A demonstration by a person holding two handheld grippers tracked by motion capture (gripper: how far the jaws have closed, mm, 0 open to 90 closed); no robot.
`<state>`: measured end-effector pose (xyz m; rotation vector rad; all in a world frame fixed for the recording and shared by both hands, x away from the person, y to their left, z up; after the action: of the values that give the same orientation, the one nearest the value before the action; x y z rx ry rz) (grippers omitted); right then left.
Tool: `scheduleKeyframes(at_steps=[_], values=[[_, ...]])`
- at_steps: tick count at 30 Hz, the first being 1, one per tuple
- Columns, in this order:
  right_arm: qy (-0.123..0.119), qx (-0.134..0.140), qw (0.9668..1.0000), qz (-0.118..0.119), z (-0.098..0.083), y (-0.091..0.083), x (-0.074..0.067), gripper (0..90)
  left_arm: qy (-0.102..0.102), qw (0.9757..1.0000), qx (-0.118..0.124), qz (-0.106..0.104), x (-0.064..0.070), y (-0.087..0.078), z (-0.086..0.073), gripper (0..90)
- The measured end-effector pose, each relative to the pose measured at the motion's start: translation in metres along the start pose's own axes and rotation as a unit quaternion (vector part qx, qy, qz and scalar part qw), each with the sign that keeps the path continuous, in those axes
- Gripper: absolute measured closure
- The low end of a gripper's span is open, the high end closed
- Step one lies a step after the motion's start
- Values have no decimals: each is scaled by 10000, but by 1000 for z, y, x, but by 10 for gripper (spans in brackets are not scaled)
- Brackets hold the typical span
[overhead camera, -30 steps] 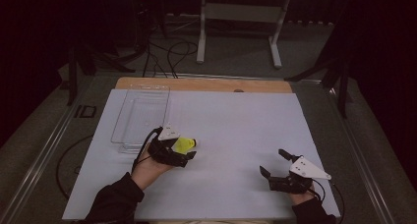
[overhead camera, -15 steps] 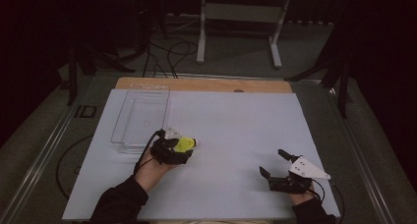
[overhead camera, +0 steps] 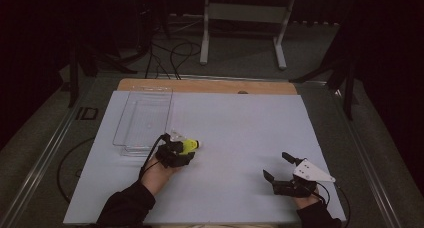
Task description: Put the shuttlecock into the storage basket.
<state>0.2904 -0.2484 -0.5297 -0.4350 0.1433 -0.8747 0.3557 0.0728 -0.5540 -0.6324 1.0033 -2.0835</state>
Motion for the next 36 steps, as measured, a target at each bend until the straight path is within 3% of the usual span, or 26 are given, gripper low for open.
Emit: scheduleKeyframes(at_steps=[10,18,27,36], values=[[6,4,10000,17,0,0,0,88,29,10000,-55,-37,-3,11,0,699],[8,2,10000,26,0,0,0,88,341,9993,-99,96,-5,17,0,782],[4,-2,10000,28,0,0,0,88,506,9983,-44,284,-9,17,2,879],[0,-8,10000,23,-1,0,0,88,578,9978,71,327,-6,10,8,896]])
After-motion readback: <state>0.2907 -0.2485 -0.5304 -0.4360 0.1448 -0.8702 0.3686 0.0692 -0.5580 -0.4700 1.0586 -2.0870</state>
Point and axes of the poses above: each handheld gripper's, and its own axes: y roughly forward along the jaws, z roughly out of its top, x roughly to its right, the point moved 7 cm from there along y, roughly forward along the jaws, and after that the axes turned 5 degrees about -x, right-handed, at the moved point
